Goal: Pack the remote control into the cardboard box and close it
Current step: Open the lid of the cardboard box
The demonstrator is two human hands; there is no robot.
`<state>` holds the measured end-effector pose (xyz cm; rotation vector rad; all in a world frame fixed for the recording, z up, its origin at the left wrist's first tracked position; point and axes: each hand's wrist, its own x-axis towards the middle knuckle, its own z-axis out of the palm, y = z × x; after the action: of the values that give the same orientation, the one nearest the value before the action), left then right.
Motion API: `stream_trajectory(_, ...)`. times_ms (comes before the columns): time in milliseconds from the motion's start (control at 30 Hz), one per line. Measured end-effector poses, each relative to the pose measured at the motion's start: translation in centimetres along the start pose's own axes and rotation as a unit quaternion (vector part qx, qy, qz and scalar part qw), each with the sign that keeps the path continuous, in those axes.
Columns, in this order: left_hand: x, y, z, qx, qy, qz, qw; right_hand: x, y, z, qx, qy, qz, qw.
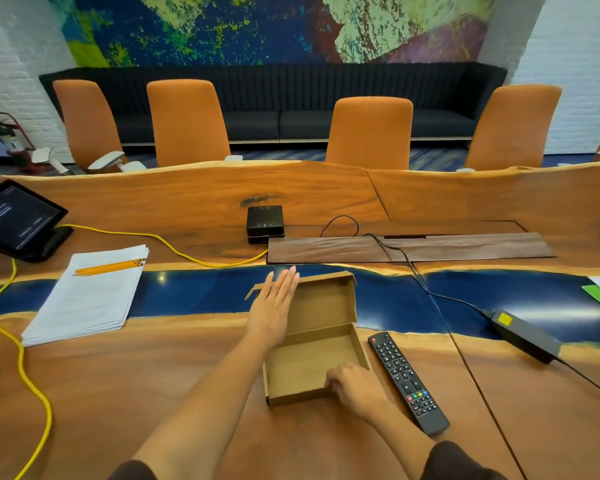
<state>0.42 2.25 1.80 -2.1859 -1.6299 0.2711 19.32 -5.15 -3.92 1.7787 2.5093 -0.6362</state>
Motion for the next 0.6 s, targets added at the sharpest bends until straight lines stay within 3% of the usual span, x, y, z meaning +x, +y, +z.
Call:
stream_trajectory(200,-1.3,0.5,1.0,0.017,-0.019,-0.017,1.000,-0.1,-0.3,-0.7,0.012,-0.025,0.008,1.000)
stream_trajectory(433,-3.6,0.8,3.9,-0.044,-0.184,0.006,0.982,-0.1,-0.4,-0.9,0.024,-0.026,0.018,0.999)
stream_trajectory(600,-3.9,1.4,4.4,-0.088,-0.227,-0.004,0.970,-0.1,-0.4,-0.8,0.031,-0.022,0.026,0.999)
